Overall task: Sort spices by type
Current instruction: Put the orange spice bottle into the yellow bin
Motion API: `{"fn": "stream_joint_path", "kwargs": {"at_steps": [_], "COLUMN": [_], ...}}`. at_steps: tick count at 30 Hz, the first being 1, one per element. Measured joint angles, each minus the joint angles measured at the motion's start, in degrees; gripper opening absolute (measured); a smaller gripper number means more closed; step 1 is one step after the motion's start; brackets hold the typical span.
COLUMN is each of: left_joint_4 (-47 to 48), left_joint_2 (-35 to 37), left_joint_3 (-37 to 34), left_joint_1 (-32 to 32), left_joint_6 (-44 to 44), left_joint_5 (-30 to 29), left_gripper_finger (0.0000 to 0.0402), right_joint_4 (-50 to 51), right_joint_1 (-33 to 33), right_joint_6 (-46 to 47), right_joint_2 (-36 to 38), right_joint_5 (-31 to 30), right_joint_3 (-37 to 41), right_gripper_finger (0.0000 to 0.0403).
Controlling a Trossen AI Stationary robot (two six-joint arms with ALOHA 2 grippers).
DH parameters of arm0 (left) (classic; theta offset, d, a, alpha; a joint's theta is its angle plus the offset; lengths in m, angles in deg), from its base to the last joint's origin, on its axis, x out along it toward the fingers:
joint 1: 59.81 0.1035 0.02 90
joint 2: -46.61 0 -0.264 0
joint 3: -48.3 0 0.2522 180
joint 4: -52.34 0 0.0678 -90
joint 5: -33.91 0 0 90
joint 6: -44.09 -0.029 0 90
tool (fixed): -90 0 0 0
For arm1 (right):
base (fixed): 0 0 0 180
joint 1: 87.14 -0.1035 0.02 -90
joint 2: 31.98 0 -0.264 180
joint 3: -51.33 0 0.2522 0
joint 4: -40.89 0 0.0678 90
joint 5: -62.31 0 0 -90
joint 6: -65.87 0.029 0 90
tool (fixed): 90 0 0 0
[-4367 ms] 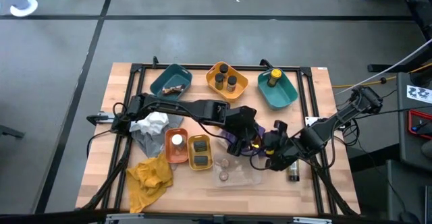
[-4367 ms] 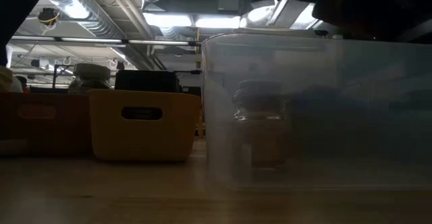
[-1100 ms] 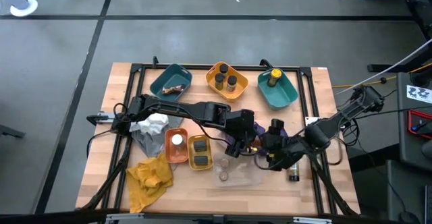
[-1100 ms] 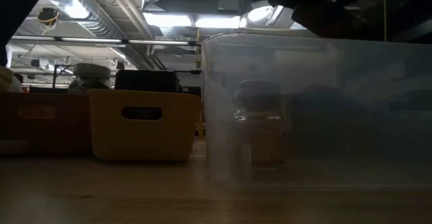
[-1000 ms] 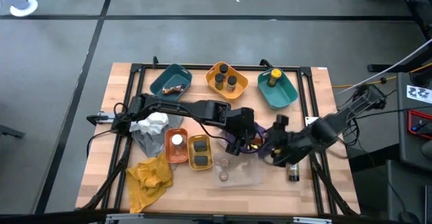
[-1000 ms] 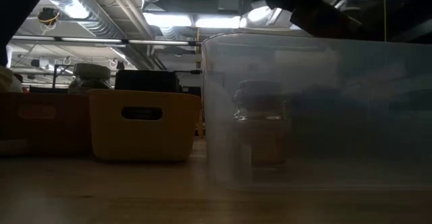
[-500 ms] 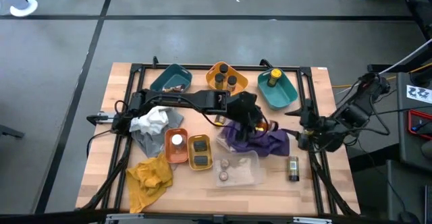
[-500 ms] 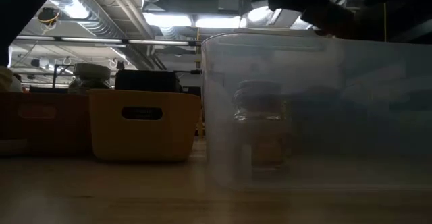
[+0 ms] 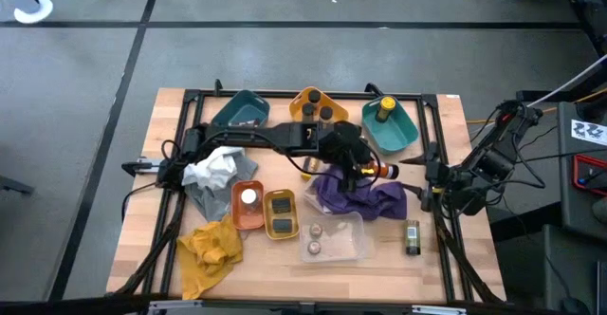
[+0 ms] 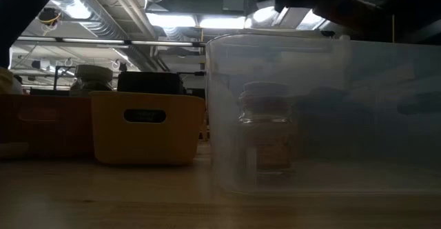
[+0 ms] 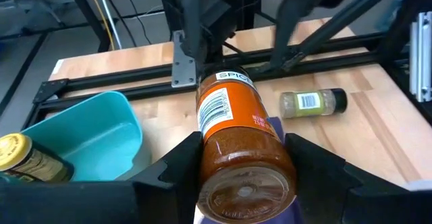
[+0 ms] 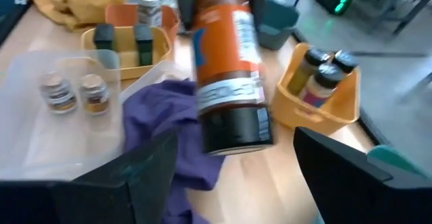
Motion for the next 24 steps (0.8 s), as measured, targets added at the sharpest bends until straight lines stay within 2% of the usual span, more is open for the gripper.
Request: {"fn": "stream_joint_path", "kwargs": {"at_steps": [3, 10, 19, 24], "left_joint_4": [0.0, -2.9, -4.4, -5.4], "left_joint_2": [0.0, 0.0, -0.2, -0.4], "left_joint_3": [0.0, 0.0, 0.0, 0.0], "left_joint_1": [-0.5, -0.9, -0.9, -1.0], "left_joint_6": [0.0, 0.0, 0.0, -0.2], "left_joint_5": [0.0, 0.0, 0.0, 0.2], "left_gripper_finger": [0.017, 0.017, 0.017, 0.017], "right_joint_4": [0.2, 5.1, 1.3, -0.4], "right_joint_1": [0.0, 0.0, 0.0, 0.0], "right_joint_6": [-2.7, -3.2, -2.5, -2.4], "right_joint_2": [0.0, 4.0, 9.7, 9.7], "right_joint_5": [-1.4, 2.5, 1.0, 5.9], "right_joint_3": [0.0, -1.1, 3.1, 4.1], "right_gripper_finger": [0.0294, 0.0294, 0.0294, 0.0294]}}
